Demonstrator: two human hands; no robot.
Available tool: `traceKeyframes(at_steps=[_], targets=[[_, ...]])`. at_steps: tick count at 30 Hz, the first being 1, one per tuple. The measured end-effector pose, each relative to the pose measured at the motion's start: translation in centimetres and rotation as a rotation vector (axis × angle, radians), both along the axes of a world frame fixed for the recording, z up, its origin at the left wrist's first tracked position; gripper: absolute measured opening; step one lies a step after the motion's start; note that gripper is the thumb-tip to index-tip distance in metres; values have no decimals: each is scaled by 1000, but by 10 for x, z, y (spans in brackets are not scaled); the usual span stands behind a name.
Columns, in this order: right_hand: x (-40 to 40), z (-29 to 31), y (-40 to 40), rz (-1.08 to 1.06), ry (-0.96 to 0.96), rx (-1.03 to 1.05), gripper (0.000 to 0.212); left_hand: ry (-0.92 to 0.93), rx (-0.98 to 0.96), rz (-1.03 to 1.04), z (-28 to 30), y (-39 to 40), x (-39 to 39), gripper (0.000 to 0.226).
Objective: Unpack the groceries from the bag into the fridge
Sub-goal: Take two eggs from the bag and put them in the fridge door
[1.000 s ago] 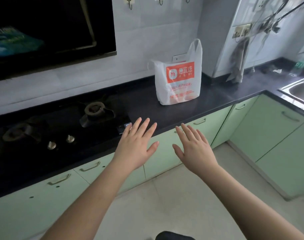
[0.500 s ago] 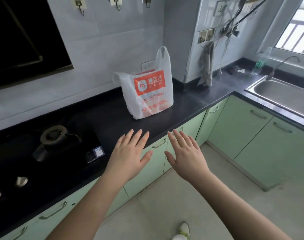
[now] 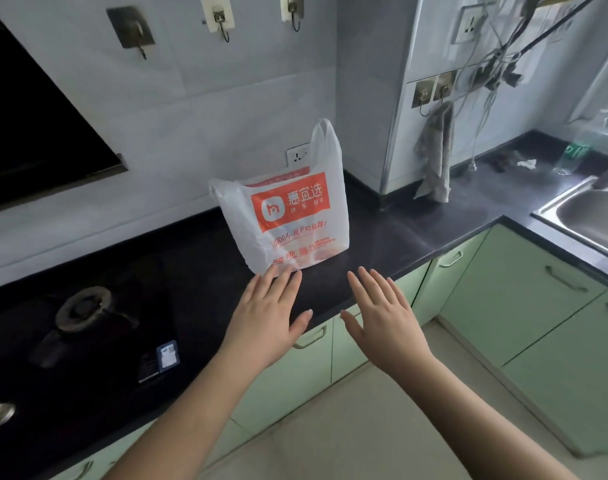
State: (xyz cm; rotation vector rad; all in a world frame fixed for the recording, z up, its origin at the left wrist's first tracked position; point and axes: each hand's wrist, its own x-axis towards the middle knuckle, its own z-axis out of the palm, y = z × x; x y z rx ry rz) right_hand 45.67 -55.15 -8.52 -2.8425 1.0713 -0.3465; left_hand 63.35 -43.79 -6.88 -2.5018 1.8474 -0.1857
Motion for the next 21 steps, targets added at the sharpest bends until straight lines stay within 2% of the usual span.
traceKeyframes(at_steps=[13, 21], targets=[[77, 6, -76, 72, -6, 25, 67, 8, -1, 105, 4, -52, 63, 70], [136, 14, -122, 64, 49, -12, 67, 78, -24, 79, 13, -104, 127, 73]])
